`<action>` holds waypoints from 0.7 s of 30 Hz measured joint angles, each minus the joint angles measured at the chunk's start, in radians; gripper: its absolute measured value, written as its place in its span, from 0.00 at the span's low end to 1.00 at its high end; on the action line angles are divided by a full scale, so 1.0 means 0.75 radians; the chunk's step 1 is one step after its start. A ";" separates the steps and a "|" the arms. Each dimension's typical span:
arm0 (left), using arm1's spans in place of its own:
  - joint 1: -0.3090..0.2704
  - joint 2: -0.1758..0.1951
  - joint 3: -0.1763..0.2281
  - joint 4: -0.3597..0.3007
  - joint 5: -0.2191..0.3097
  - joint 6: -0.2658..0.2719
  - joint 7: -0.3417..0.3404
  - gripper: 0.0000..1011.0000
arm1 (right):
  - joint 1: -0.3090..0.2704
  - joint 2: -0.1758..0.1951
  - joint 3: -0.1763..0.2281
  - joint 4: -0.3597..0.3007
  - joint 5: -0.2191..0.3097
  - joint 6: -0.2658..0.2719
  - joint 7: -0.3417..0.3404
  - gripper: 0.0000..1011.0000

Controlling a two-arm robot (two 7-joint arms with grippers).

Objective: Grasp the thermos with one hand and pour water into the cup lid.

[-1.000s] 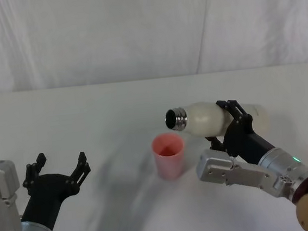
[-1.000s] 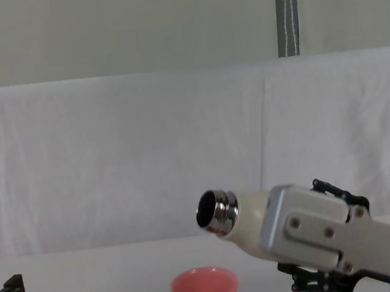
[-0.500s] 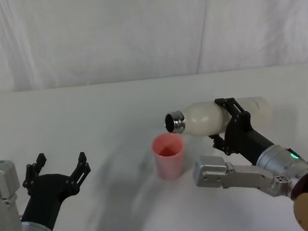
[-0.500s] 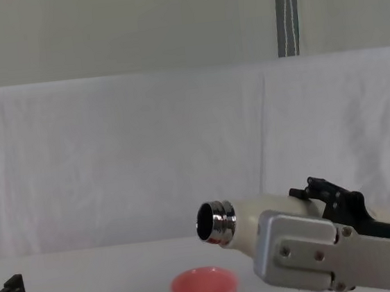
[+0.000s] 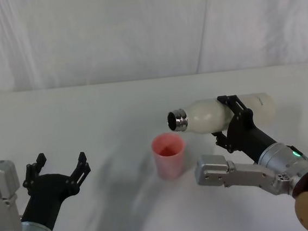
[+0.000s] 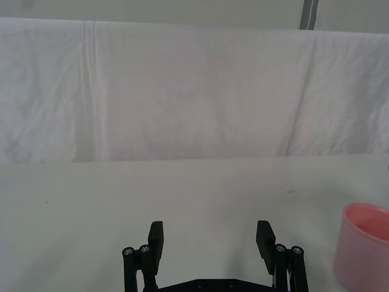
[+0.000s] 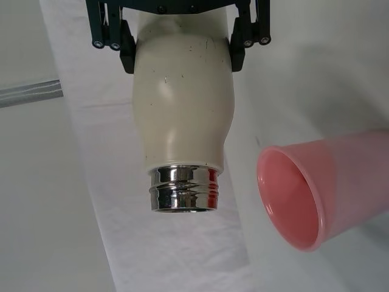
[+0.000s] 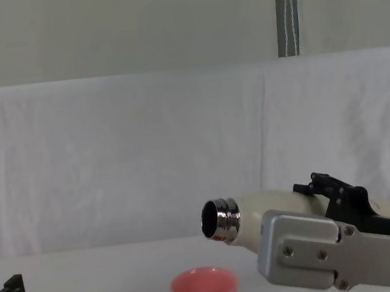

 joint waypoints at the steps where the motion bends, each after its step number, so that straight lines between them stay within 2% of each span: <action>1: 0.000 0.000 0.000 0.000 0.000 0.000 0.000 0.99 | 0.000 0.000 0.000 0.000 0.001 -0.001 0.000 0.94; 21: 0.000 0.000 0.000 0.000 0.000 0.000 0.000 0.99 | -0.004 -0.004 0.002 -0.002 0.009 -0.004 0.003 0.94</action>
